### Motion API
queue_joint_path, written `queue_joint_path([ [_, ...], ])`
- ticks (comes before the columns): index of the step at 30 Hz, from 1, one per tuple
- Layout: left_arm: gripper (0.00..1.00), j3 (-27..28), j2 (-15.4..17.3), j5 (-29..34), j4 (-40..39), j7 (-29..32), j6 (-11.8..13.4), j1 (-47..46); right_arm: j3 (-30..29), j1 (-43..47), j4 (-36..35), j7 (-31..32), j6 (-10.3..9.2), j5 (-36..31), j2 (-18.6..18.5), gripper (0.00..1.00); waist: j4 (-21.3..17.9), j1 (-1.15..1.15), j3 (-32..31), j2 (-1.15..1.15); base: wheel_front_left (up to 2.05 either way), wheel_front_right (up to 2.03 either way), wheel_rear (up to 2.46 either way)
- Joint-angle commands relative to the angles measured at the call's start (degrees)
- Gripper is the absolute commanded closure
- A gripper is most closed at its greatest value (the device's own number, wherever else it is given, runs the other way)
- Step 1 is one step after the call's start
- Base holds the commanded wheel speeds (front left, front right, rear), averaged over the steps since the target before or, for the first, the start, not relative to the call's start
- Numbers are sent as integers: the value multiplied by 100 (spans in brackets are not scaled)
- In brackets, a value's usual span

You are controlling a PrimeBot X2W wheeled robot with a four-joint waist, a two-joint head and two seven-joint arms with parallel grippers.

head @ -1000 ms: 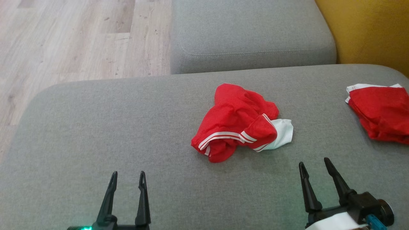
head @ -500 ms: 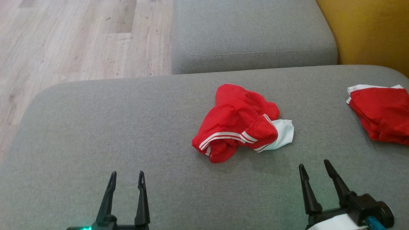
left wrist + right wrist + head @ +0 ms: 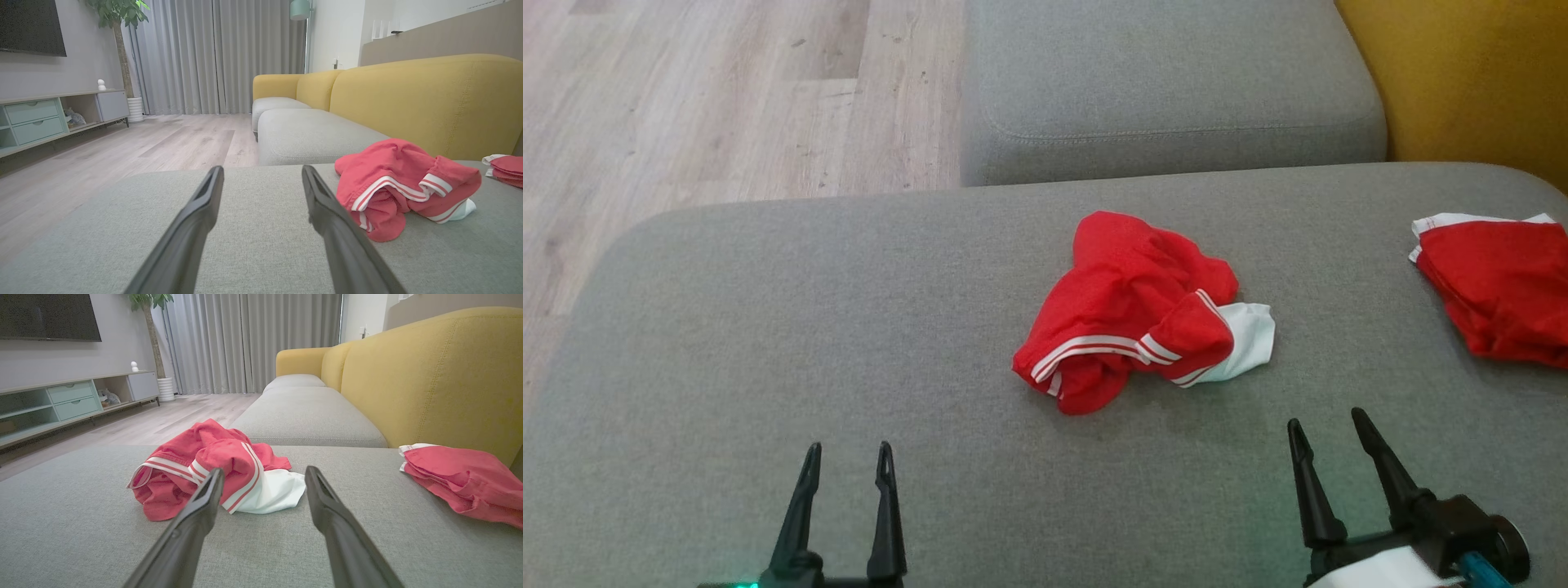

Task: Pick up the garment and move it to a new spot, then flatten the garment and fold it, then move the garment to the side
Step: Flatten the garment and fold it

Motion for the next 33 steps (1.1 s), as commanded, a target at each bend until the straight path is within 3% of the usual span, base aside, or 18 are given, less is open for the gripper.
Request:
queue_joint_path([
  [1,0,193,-29,13,-149,-30,24,-226,127,-226,-177,-15,-4,20,-26,0,-6,0,8,0,0,0,0],
  [8,0,93,-29,-443,195,-30,-165,-352,181,-281,-198,-15,-4,-56,-26,0,-199,0,101,0,0,0,0],
  [14,0,-221,-29,-288,439,-30,-380,-707,238,-355,-258,-15,-4,-140,-26,0,-544,0,269,0,0,0,0],
  [18,0,-561,-29,-267,828,-30,-520,-1071,272,-424,-298,-15,-4,-178,-26,0,-750,0,409,0,0,0,0],
  [24,0,-1214,-29,-512,1493,-30,-957,-1902,354,-545,-359,-15,-4,-221,-26,0,-1029,0,728,0,0,0,0],
  [33,0,-1942,-29,-934,2524,-23,-1195,-3172,581,-897,-404,-15,-4,-236,-26,0,-1504,0,1263,0,0,0,0],
])
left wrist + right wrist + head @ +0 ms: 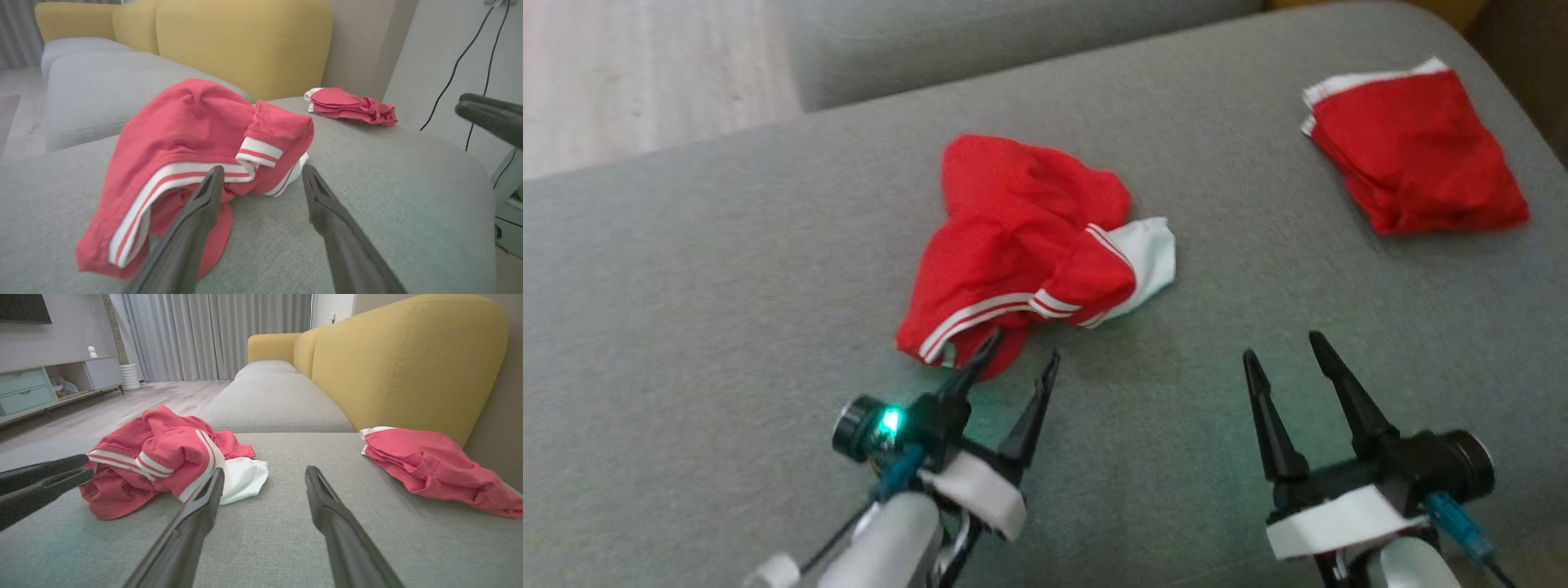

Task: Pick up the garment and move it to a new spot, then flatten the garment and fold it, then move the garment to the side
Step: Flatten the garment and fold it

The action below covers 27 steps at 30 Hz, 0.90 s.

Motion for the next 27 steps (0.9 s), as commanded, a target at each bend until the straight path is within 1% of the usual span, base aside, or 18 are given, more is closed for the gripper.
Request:
queue_joint_path([
  [1,0,97,-13,-71,34,-6,-16,-409,163,-245,-209,-15,-4,-28,-27,0,-253,-1,245,0,0,0,0],
  [4,0,-11,-13,-125,488,3,10,-854,212,-345,-215,-15,-4,-11,-27,0,-427,-1,410,0,0,0,0],
  [7,0,-27,-13,-160,873,-4,89,-1217,254,-413,-210,-15,-4,8,-27,0,-565,-1,538,0,0,0,0],
  [10,0,-16,-13,-159,1222,-13,166,-1464,272,-445,-208,-15,-4,32,-27,0,-666,-1,611,0,0,0,0],
  [12,0,-38,-13,-156,1383,-19,153,-1560,273,-451,-202,-15,-4,50,-27,0,-717,-1,627,0,0,0,0],
  [13,22,-48,-13,-144,1418,-22,137,-1599,265,-449,-199,-15,-4,60,-27,0,-735,-1,623,0,0,0,0],
  [14,71,-41,-13,-160,1416,-25,126,-1620,258,-443,-195,-15,-4,70,-27,0,-752,-1,611,0,0,0,0],
  [15,100,-58,-13,-144,1381,-26,106,-1634,249,-434,-190,-15,-4,78,-27,0,-762,-1,593,0,0,0,0],
  [20,100,-131,-9,80,855,-29,92,-1649,232,-340,-130,-15,-4,87,-27,0,-763,-1,379,0,0,0,0],
  [23,100,-196,54,262,453,-29,61,-1787,282,-322,-114,-15,-4,89,-27,0,-777,-1,208,0,0,0,0],
  [27,100,-281,190,422,98,-29,-96,-2267,333,-278,-94,-15,-4,91,-27,0,-826,-1,-29,0,0,0,0],
])
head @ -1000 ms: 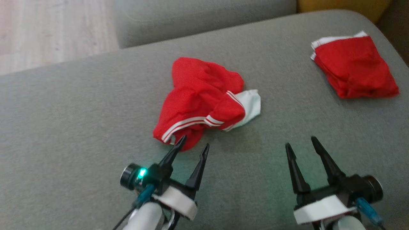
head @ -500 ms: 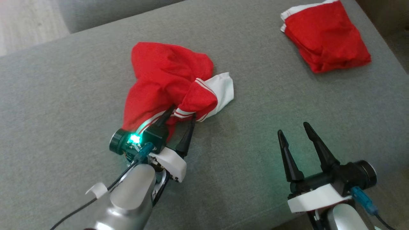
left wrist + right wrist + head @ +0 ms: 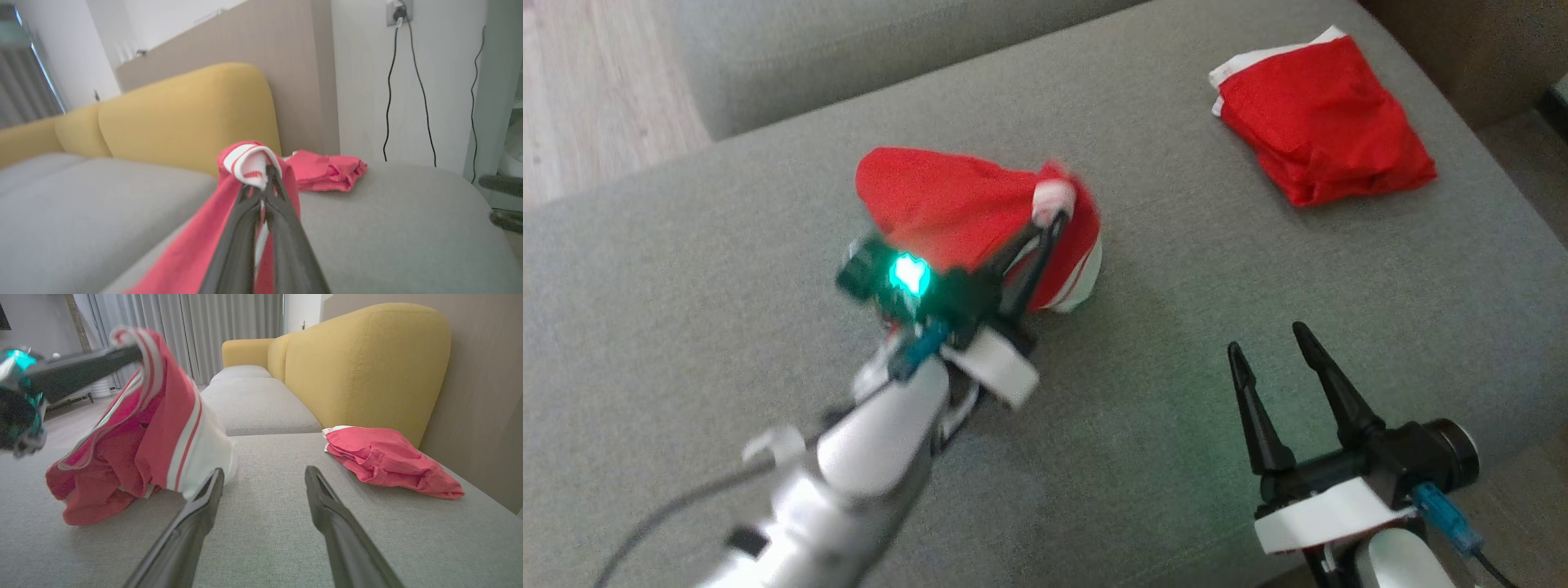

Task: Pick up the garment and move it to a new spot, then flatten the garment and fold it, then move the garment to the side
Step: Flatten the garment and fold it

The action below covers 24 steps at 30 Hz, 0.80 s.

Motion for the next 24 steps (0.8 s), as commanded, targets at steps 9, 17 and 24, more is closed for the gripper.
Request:
queue_joint_path([
  [9,100,253,577,-1,-422,193,-272,-2801,162,26,-154,-15,-4,39,-26,0,-31,1,-307,0,0,0,0],
  [17,100,753,1260,-652,-458,342,-283,-2769,-7,120,-205,-15,-4,9,-26,0,462,1,-380,0,0,0,0],
  [24,100,944,1847,-1439,-506,451,-253,-312,-166,134,-229,-15,-4,-124,-26,0,1039,1,-158,0,0,0,0],
])
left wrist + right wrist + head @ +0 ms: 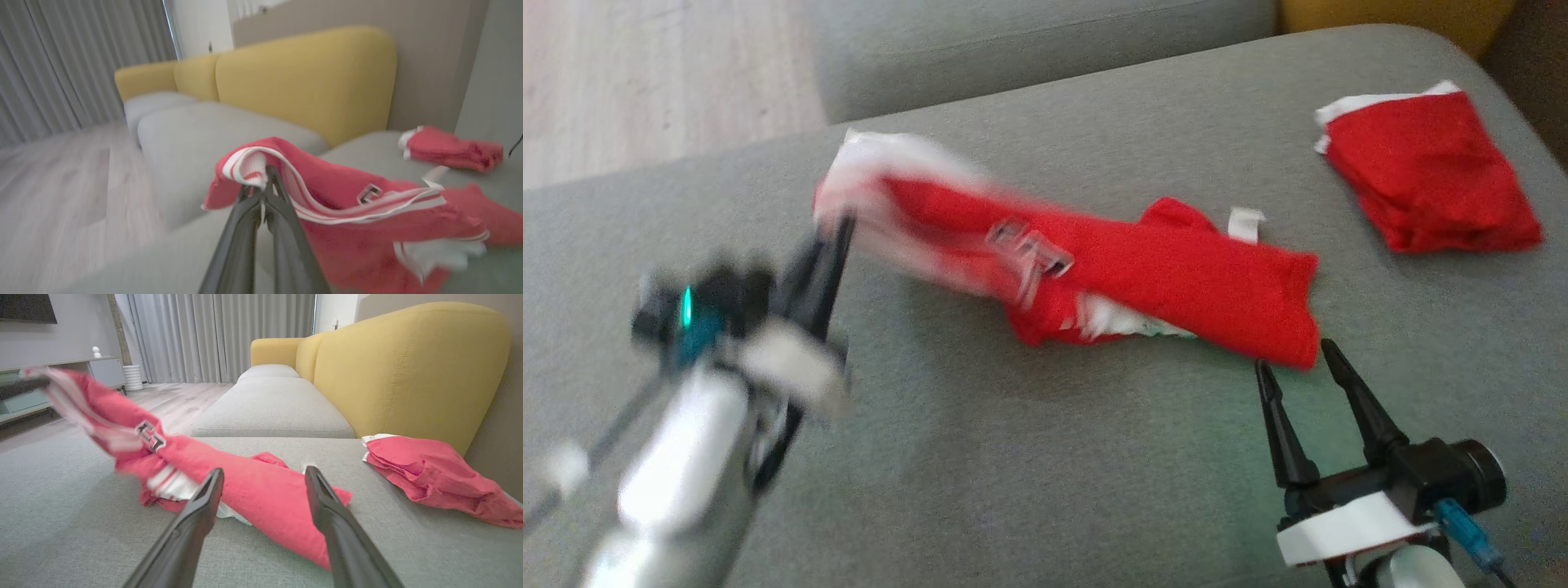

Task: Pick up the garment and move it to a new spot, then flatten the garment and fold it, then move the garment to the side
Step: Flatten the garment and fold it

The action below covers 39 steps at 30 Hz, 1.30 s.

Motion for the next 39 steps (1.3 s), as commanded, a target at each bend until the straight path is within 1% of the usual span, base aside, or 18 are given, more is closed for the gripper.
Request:
queue_joint_path([
  [1,100,228,347,-49,-184,-74,58,155,79,-135,-205,-15,-4,-63,-24,0,258,0,168,0,0,0,0],
  [4,100,222,405,-305,-218,-162,62,1057,9,-168,-211,-15,-4,-123,-24,0,425,0,260,0,0,0,0],
  [8,100,81,352,-713,-499,-187,33,1972,-27,-187,-205,-15,-4,-178,-24,0,573,0,338,0,0,0,0],
  [9,26,82,337,-836,-592,-177,29,2138,-32,-189,-206,-15,-4,-186,-24,0,598,0,353,0,0,0,0],
  [10,0,74,355,-884,-697,-177,28,2259,-36,-191,-209,-15,-4,-192,-24,0,622,0,371,0,0,0,0],
  [12,0,85,412,-915,-928,-169,77,2418,-36,-197,-214,-15,-4,-206,-24,0,660,0,405,0,0,0,0],
  [15,0,158,566,-897,-1392,-103,176,2422,-21,-215,-219,-15,-4,-235,-24,0,694,0,472,0,0,0,0],
  [16,0,254,695,-896,-1788,-3,241,2304,-3,-242,-225,-15,-4,-254,-24,0,677,0,526,0,0,0,0],
  [17,0,336,736,-953,-2008,66,273,2223,5,-266,-229,-15,-4,-263,-24,0,662,0,560,0,0,0,0],
  [20,0,476,964,-944,-2566,489,369,1812,12,-338,-263,-15,-4,-271,-24,0,619,0,678,0,0,0,0],
  [23,0,511,1141,-879,-2754,1077,396,1171,74,-412,-282,-15,-4,-286,-24,0,554,0,836,0,0,0,0],
  [27,0,355,1203,-1018,-2326,2045,227,195,201,-593,-303,-15,-4,-281,-23,0,402,0,1118,0,0,0,0],
  [28,0,355,1203,-1018,-2326,2045,227,195,201,-593,-303,-15,-4,-281,-23,0,402,0,1118,0,0,0,0],
  [31,0,219,1184,-1178,-1702,2680,133,-428,289,-740,-313,-15,-4,-246,-23,0,247,0,1331,0,0,0,0],
  [34,0,56,1213,-1351,-1035,3277,70,-827,357,-856,-332,-15,-4,-207,-23,0,81,0,1526,0,0,0,0],
  [36,0,-45,1292,-1355,-652,3475,45,-1018,385,-916,-345,-15,-4,-169,-23,0,-25,0,1637,0,0,0,0],
  [39,0,-159,1369,-1282,-176,3489,27,-1196,395,-979,-356,-15,-4,-113,-23,0,-148,0,1771,0,0,0,0],
])
